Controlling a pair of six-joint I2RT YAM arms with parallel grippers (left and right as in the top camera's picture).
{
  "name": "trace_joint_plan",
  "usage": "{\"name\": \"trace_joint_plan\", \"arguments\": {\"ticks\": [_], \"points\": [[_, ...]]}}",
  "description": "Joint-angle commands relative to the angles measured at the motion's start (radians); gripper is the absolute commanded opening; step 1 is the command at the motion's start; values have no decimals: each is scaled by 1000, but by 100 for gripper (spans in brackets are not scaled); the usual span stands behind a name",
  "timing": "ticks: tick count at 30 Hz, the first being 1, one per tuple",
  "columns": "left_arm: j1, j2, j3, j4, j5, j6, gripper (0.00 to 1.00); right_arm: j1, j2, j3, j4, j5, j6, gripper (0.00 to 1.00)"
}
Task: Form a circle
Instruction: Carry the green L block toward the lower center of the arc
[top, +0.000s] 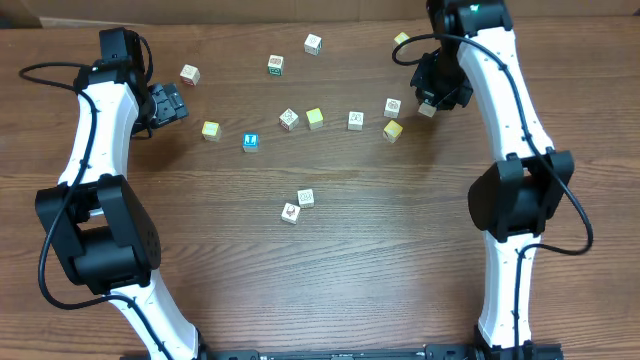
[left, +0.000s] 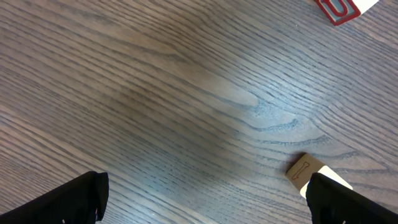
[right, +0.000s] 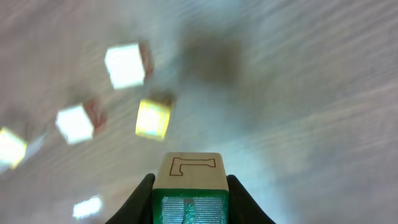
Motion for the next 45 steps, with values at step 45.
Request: {"name": "trace_joint_plan", "arguments": {"ticks": [45], "points": [[-7, -10, -6, 1, -5, 8, 100, 583, -435, -1082, 633, -217, 146, 17]]}}
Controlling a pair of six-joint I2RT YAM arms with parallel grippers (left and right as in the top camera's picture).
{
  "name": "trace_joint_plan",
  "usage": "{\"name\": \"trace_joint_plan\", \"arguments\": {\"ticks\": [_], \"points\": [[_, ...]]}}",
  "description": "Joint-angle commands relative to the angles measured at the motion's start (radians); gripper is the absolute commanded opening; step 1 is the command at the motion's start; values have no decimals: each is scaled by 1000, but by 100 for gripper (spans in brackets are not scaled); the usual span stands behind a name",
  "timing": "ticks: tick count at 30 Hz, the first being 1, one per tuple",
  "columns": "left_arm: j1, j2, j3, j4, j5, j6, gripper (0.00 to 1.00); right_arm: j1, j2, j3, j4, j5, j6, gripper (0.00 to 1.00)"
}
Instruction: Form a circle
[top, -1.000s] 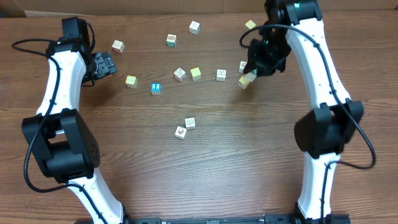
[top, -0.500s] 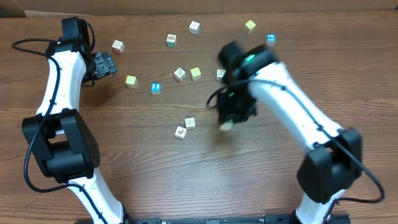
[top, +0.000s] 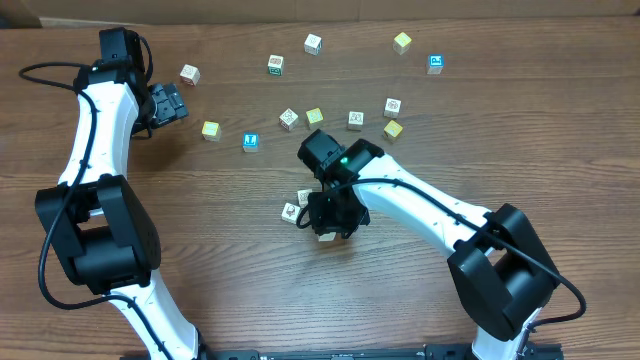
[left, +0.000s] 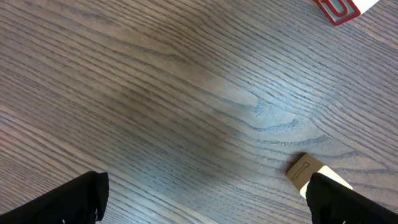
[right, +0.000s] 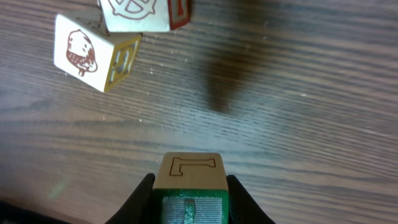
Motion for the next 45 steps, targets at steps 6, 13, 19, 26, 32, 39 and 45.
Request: {"name": "trace_joint_plan", "arguments": {"ticks": [6, 13, 19, 26, 32, 39, 45], "points": [[-7, -10, -6, 2, -5, 8, 100, 8, 10, -46, 67, 10, 133, 17], [-7, -10, -6, 2, -5, 8, 100, 8, 14, -46, 92, 10, 140, 17], [-7, -10, -6, 2, -5, 8, 100, 17, 63, -46, 100, 1, 151, 17], [-7, -10, -6, 2, -5, 8, 100, 17, 77, -46, 104, -17, 151, 22], [-7, -10, -6, 2, -5, 8, 100, 17, 77, -46, 104, -20, 151, 44], [-7, -10, -6, 2, -5, 8, 100, 17, 77, -46, 97, -62, 151, 51], [-7, -10, -6, 2, -5, 8, 99, 18, 77, -46, 37, -97, 152, 42]]}}
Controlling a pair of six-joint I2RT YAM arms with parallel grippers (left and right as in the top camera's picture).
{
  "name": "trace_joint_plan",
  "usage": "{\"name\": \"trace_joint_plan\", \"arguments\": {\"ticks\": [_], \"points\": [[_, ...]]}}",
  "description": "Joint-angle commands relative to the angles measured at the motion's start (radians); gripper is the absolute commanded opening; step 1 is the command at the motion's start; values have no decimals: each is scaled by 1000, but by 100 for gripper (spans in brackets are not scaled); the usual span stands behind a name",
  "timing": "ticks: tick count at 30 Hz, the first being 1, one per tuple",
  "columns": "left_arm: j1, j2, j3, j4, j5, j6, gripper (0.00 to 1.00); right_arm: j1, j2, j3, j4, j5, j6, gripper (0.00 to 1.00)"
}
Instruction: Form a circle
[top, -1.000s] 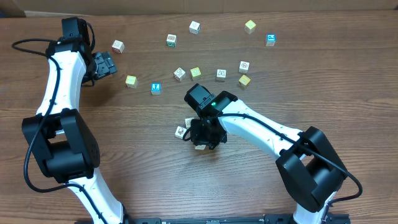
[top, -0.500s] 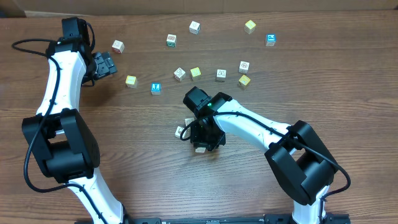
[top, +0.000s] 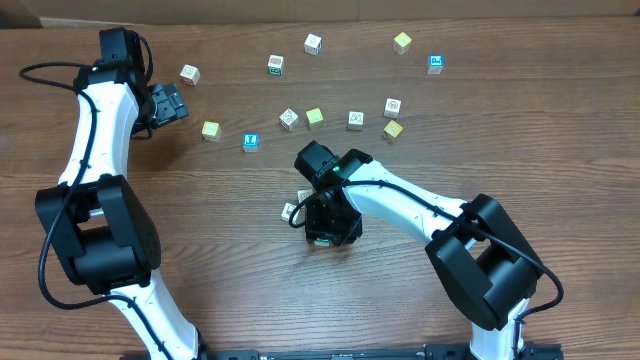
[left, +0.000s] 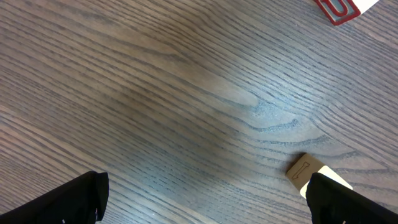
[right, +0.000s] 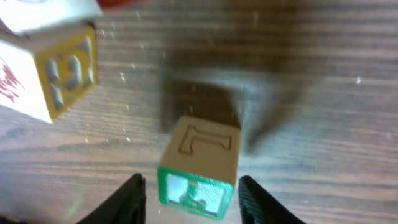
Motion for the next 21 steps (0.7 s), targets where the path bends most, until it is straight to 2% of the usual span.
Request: {"name": "trace_joint_plan", "arguments": {"ticks": [1, 7, 13, 16, 21], "points": [[-7, -10, -6, 2, -5, 8, 100, 6, 6, -5, -30, -26, 3, 41], [-7, -10, -6, 2, -5, 8, 100, 6, 6, -5, -30, -26, 3, 30], [-7, -10, -6, 2, -5, 8, 100, 6, 6, -5, -24, -26, 2, 30], [-7, -10, -6, 2, -5, 8, 100, 6, 6, -5, -25, -26, -21, 48], [-7, -10, -6, 2, -5, 8, 100, 6, 6, -5, -24, -23, -25, 51]]}}
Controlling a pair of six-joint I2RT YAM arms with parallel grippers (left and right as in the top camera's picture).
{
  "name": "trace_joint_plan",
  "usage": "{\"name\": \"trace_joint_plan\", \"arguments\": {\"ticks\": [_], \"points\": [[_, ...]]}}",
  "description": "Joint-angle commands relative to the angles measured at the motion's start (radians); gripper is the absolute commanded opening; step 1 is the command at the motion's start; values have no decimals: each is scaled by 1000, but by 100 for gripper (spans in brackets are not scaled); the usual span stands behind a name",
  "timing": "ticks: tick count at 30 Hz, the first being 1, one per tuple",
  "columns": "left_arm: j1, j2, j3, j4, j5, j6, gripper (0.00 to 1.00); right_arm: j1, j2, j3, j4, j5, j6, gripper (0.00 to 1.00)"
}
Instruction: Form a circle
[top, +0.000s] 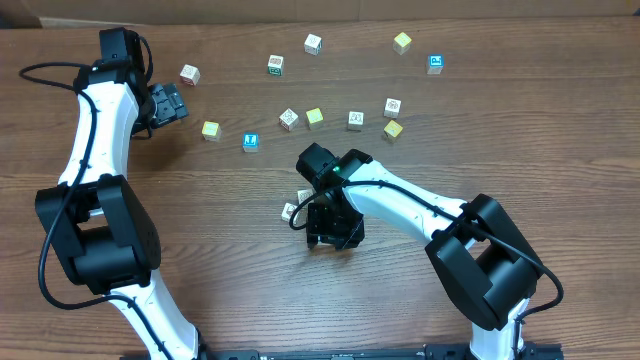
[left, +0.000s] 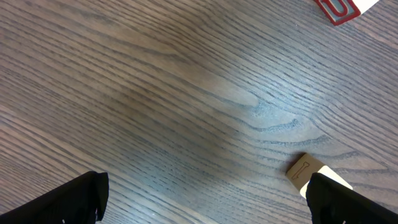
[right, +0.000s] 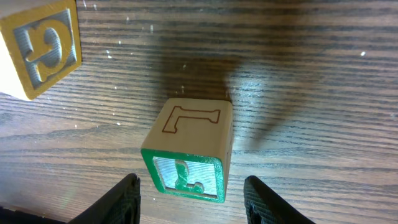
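A wooden block with a green face and an "L" on top (right: 189, 155) rests on the table. My right gripper (right: 191, 186) is open, one finger on each side of the block and clear of it. In the overhead view my right gripper (top: 325, 236) covers that block, just right of a white block (top: 305, 197) and a yellow-sided block (top: 289, 211). The other blocks lie scattered toward the far side, among them a blue one (top: 250, 141) and a yellow one (top: 315, 117). My left gripper (top: 170, 103) is open over bare wood at the far left, holding nothing.
The yellow "G" face of the neighbouring block (right: 40, 53) lies close to the upper left of the green block. A tan block (left: 306, 170) sits by my left gripper's right finger. A red-edged block (left: 339, 7) lies further off.
My right gripper is still open around the green L block and has shifted slightly. The block now stands square on the table. My left arm has not moved.
My right gripper was shut on the green L block at the far right. Then it held the block low over the middle of the table, beside the two near blocks. Then it was open with the block set down there, where it still stands.
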Motion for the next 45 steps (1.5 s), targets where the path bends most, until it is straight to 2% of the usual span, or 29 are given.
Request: {"name": "trace_joint_plan", "arguments": {"ticks": [1, 11, 17, 32, 45], "points": [[-7, -10, -6, 2, -5, 8, 100, 5, 6, -4, 2, -2, -21, 50], [-7, -10, -6, 2, -5, 8, 100, 5, 6, -4, 10, -6, -38, 35], [-7, -10, -6, 2, -5, 8, 100, 6, 6, -4, 54, -60, -83, 33], [-7, -10, -6, 2, -5, 8, 100, 6, 6, -4, 114, -74, -92, 34], [-7, -10, -6, 2, -5, 8, 100, 4, 6, -4, 75, -102, -241, 35]]}}
